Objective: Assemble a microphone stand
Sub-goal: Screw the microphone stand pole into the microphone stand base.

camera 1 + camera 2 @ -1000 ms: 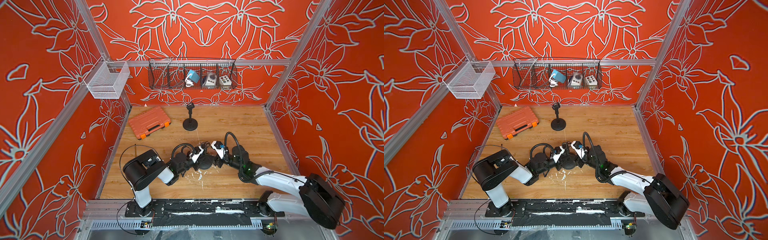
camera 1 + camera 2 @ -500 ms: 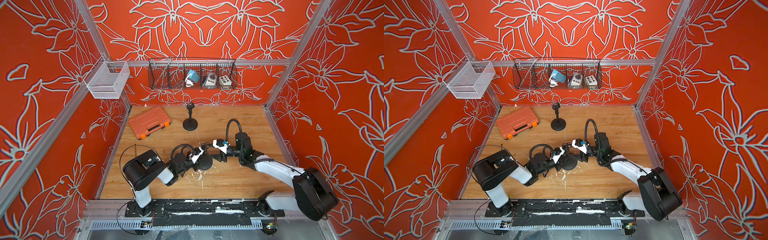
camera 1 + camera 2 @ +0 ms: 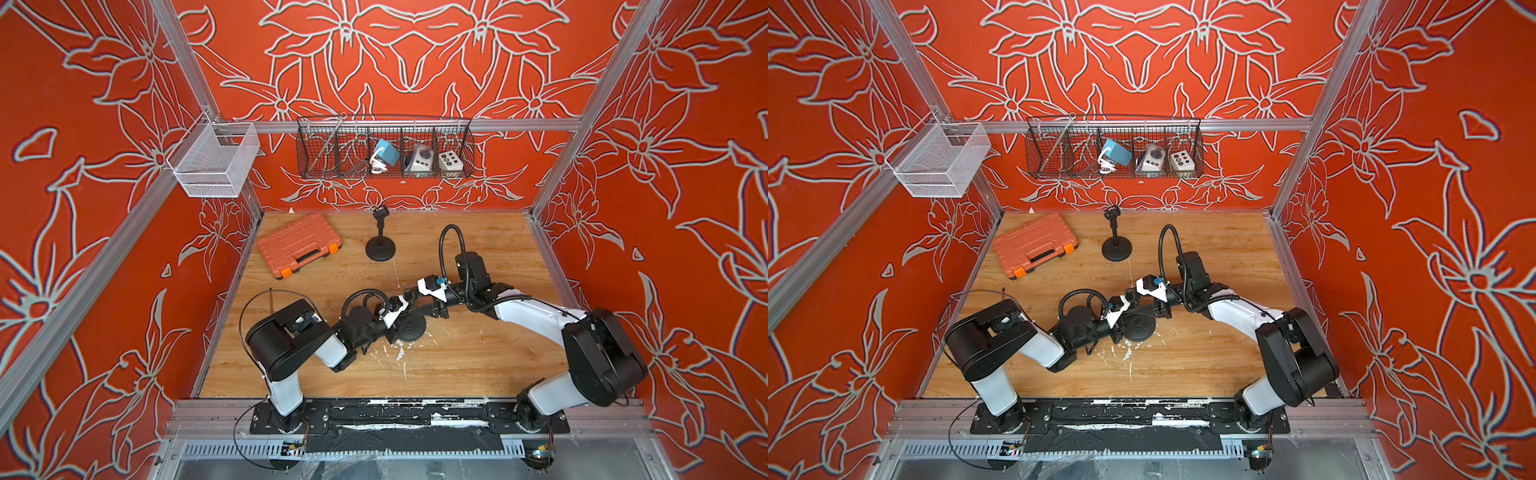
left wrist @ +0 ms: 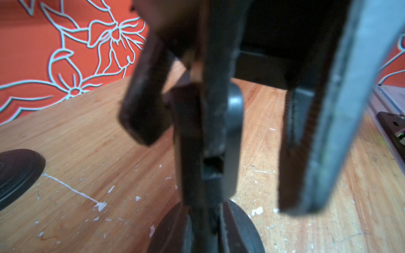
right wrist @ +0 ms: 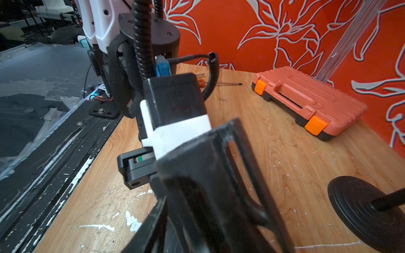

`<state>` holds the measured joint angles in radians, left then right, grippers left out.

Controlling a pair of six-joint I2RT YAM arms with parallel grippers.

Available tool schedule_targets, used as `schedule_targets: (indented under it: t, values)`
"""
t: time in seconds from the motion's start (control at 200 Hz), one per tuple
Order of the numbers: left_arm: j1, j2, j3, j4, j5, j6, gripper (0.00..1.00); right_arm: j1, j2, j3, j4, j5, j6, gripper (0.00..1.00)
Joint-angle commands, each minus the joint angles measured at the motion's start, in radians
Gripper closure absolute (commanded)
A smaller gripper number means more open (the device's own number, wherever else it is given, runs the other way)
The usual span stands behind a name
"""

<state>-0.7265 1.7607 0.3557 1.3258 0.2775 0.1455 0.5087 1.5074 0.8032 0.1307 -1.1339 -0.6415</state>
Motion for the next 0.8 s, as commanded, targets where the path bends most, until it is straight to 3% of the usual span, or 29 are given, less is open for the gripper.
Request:
schedule_targets:
  t: [0.0, 0.155, 0.28, 0.535, 0.796]
  values:
    - [-0.004, 0.011, -0.011, -0.055, 0.039, 0.017, 1.00, -0.004, 0.014, 0.018, -0.053, -0.070, -0.062, 0.70]
    - [-0.004, -0.002, -0.007, -0.072, 0.023, 0.015, 0.98, -0.004, 0.012, -0.013, -0.003, -0.060, -0.025, 0.83]
    - [-0.004, -0.005, -0.004, -0.079, 0.012, 0.011, 0.93, -0.001, 0.007, -0.094, 0.157, -0.018, 0.087, 1.00]
    - [-0.005, -0.043, -0.004, -0.074, 0.007, -0.010, 0.76, 0.048, -0.046, -0.339, 0.562, 0.256, 0.334, 1.00]
    - [-0.004, -0.108, 0.024, -0.100, 0.017, -0.018, 0.72, 0.176, -0.153, -0.464, 0.615, 0.673, 0.438, 1.00]
